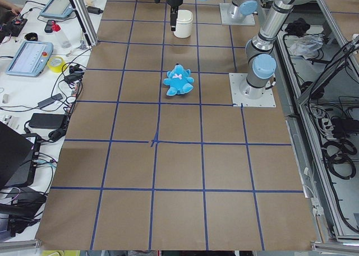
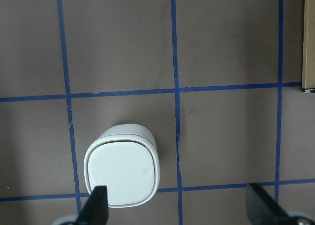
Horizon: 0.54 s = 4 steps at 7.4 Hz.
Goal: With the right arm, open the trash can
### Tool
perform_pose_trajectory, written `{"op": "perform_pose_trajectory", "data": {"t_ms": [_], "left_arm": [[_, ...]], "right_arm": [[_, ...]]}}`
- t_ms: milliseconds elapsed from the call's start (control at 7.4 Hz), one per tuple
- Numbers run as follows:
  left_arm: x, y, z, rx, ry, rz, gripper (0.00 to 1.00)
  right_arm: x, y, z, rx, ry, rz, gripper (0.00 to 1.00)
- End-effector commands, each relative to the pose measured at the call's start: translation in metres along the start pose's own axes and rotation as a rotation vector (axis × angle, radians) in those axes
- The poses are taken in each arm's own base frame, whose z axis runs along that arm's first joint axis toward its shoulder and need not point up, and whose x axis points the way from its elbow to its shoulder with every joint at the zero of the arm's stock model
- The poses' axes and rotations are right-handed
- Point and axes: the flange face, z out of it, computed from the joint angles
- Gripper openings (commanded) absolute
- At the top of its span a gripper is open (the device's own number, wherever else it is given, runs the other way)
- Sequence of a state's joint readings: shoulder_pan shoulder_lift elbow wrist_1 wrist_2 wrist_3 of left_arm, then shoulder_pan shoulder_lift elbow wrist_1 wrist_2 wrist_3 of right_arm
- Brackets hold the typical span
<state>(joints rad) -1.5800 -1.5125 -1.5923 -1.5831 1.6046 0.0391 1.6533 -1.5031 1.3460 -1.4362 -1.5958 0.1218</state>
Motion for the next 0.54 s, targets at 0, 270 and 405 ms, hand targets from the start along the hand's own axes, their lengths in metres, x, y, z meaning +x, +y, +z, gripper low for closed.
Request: {"op": "perform_pose_trajectory", "data": {"t_ms": [0,270,405], "left_arm": [[0.0,0.0,0.0,0.0,0.0,0.001,1.0],[0.0,0.0,0.0,0.0,0.0,0.001,1.0],[0.0,0.0,0.0,0.0,0.0,0.001,1.0]], "right_arm": [[-0.0002,0.0,0.0002,0.0,-0.001,-0.001,1.0],[-0.003,0.0011,0.0007,0.001,0.002,-0.002,1.0],[-0.0032,0.0007,0.0023,-0.002,0.001,-0.007,1.0]]}}
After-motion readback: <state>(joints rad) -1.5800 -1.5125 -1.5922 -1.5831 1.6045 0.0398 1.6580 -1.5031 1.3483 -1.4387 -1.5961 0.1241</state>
